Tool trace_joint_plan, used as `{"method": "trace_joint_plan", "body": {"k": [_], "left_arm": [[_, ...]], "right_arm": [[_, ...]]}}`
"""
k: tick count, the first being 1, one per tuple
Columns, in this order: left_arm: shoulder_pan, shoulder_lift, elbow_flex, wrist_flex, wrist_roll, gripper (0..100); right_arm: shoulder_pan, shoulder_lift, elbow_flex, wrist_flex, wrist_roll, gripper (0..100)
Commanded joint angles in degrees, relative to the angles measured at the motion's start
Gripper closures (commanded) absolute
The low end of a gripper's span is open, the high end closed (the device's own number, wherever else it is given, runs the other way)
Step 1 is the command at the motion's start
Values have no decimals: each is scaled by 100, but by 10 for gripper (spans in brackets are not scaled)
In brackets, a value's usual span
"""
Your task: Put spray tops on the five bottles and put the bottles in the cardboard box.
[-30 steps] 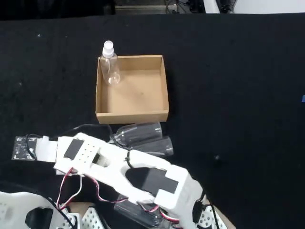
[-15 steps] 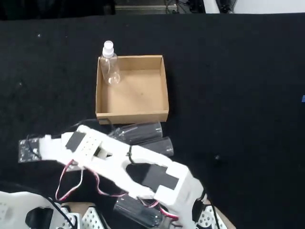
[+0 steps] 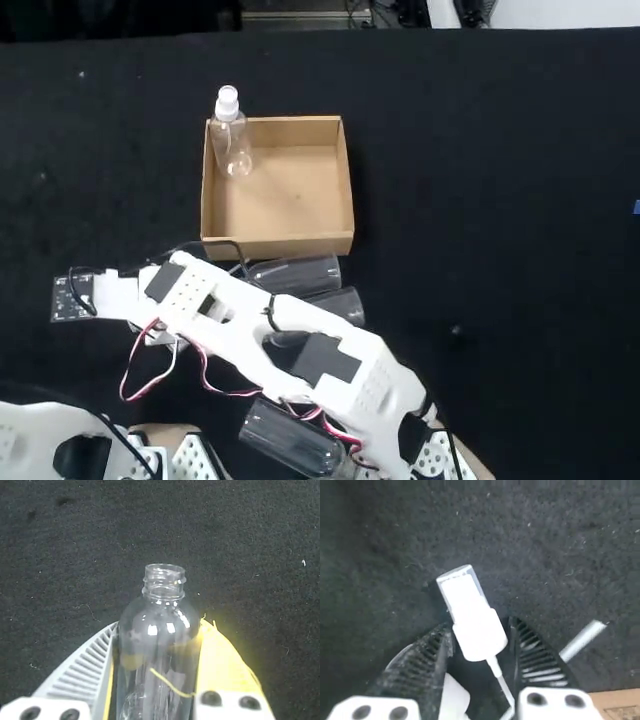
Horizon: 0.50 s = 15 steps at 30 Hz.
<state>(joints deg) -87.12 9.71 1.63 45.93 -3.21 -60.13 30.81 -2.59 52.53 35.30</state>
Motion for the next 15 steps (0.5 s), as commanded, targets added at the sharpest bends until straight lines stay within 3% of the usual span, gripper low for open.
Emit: {"method": "trace_joint_plan", "body": {"k": [1, 5, 11, 15], "left_arm": [[-13, -62, -321, -9, -44, 971], [-13, -62, -321, -18, -44, 971], [-13, -62, -321, -18, -44, 971], [-13, -62, -321, -18, -44, 971]], "right_arm": [[-97, -84, -514, -88, 0, 839], [-97, -13, -541, -141, -44, 843], [-97, 242, -593, -237, -325, 989], [-88, 66, -602, -220, -492, 980]]}}
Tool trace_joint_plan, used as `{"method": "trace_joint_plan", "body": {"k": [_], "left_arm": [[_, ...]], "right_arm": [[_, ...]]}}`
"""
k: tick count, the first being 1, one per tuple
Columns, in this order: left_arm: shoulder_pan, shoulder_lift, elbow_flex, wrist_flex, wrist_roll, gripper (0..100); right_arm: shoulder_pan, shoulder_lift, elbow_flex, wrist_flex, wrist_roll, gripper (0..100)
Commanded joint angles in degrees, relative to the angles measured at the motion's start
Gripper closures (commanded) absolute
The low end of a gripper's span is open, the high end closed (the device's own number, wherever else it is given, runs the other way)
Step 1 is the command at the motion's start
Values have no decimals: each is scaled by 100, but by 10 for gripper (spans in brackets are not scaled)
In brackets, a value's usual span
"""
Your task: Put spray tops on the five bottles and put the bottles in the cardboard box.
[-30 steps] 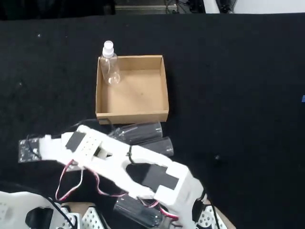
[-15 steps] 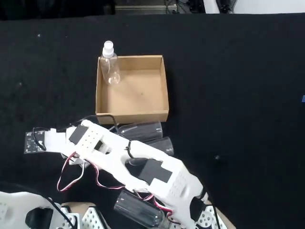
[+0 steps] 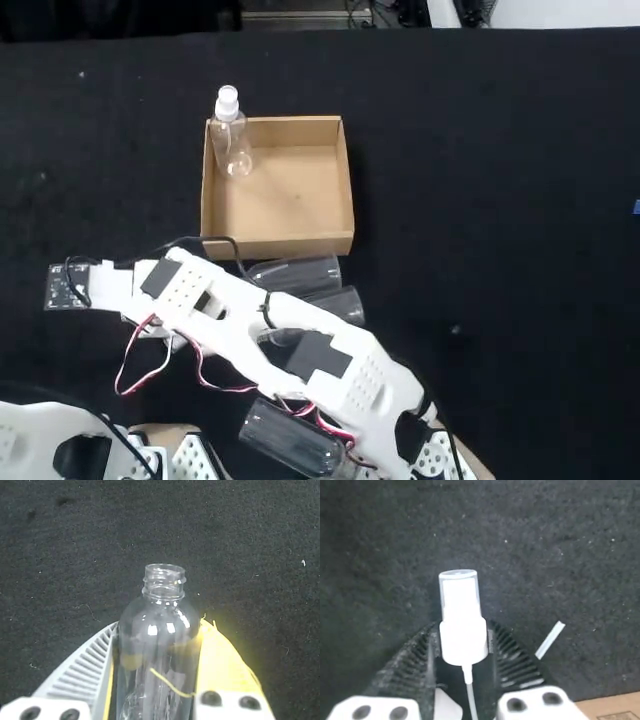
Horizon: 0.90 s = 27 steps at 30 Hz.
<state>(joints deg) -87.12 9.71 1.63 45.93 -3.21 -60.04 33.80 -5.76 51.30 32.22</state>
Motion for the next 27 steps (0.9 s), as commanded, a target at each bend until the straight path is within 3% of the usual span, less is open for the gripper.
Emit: {"method": "trace_joint_plan", "body": {"k": [1, 8, 15, 20, 27], "left_arm": [[-13, -62, -321, -18, -44, 971], [-13, -62, -321, -9, -44, 971], [4, -202, -444, 53, -18, 971], [145, -800, -435, 844, -9, 971], [505, -1547, -198, 1468, -9, 971]], "right_arm": [[-88, -321, -286, -132, -378, 980], [26, -690, -734, -79, -1609, 979], [281, -1429, -1402, 721, -2259, 980], [281, -2281, -1481, 1134, -2936, 980], [369, -3310, -1156, 1134, -3033, 980]]}}
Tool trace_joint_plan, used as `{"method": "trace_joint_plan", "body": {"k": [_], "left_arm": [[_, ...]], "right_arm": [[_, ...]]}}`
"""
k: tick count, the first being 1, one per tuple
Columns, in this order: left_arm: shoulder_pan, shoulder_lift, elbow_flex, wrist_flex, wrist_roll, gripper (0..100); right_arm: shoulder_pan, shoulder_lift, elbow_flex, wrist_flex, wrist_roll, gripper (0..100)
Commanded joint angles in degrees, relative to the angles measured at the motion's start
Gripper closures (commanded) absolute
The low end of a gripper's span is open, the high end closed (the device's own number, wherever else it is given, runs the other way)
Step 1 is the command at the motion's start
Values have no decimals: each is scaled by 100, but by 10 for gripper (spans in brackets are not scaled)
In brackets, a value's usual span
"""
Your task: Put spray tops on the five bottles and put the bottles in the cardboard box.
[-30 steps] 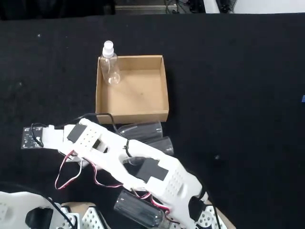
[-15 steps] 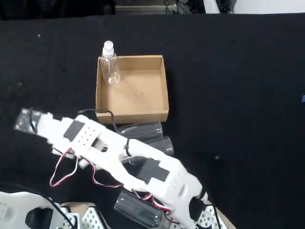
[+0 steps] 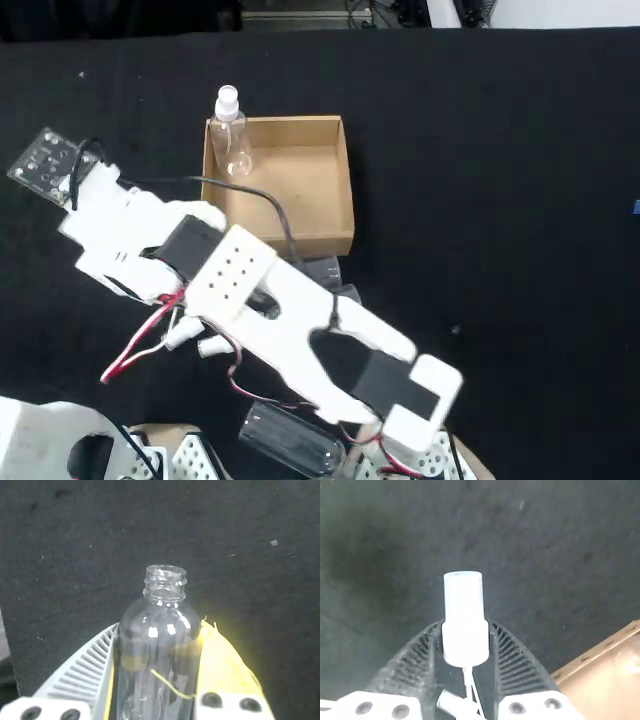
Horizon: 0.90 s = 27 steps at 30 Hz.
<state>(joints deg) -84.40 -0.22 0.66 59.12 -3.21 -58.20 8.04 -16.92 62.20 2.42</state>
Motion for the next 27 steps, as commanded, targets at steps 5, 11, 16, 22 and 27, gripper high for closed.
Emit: {"method": "trace_joint_plan", "body": {"k": [5, 11, 16, 22, 27], "left_arm": [[523, -1196, 804, 123, 0, 971], [971, -2435, 2281, -545, 114, 971], [1604, -3648, 3407, -1064, 563, 971], [2536, -4976, 4040, -1081, 1037, 971], [3371, -6119, 4664, -1125, 1336, 971]], "right_arm": [[202, -1675, 523, 70, -62, 980], [220, -3134, 1464, -220, -62, 980], [220, -4330, 2167, -721, -62, 980], [448, -5604, 2932, -1275, -62, 980], [677, -6448, 3705, -1916, -264, 980]]}}
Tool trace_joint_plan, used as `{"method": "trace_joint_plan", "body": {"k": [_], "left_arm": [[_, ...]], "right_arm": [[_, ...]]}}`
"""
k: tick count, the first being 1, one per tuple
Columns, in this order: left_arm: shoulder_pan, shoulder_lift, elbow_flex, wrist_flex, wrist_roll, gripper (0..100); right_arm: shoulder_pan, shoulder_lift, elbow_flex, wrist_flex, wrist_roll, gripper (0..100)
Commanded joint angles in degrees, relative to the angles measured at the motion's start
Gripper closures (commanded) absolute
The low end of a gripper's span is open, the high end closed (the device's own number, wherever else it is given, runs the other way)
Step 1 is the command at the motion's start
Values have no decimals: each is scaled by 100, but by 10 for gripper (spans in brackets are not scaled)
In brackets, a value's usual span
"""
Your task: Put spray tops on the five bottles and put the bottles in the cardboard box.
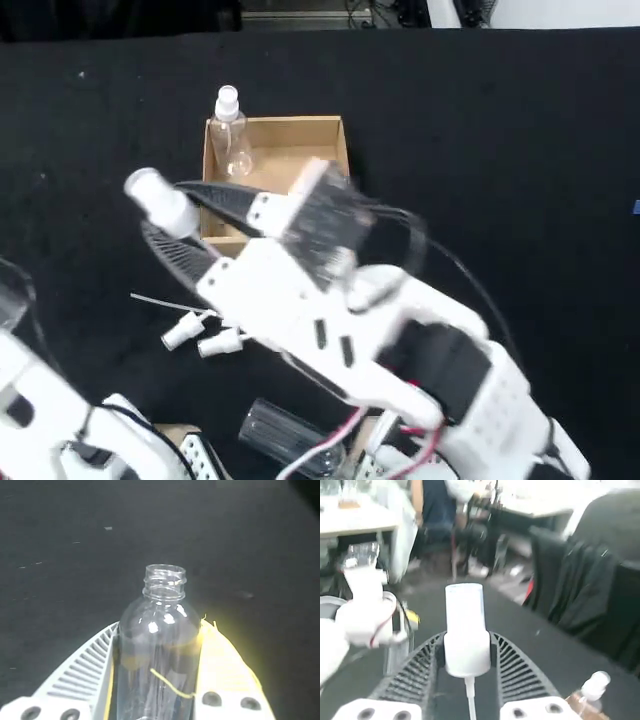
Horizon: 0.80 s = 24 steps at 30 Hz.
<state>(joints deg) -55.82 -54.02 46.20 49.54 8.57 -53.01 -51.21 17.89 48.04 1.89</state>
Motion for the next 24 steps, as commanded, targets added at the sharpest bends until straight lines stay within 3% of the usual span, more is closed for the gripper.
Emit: {"method": "trace_joint_plan", "body": {"k": [1, 7, 15, 24], "left_arm": [[716, -993, 233, -176, 149, 971], [1815, -2620, 945, -176, 149, 971], [2967, -4967, 2281, -158, 114, 971], [4075, -5037, 2545, -176, 114, 968]], "right_arm": [[158, -655, 374, -695, -360, 980], [158, -1024, 980, -1855, -686, 980], [237, -1059, 998, -2629, -686, 980], [1143, -1024, 1015, -3086, -1363, 977]]}}
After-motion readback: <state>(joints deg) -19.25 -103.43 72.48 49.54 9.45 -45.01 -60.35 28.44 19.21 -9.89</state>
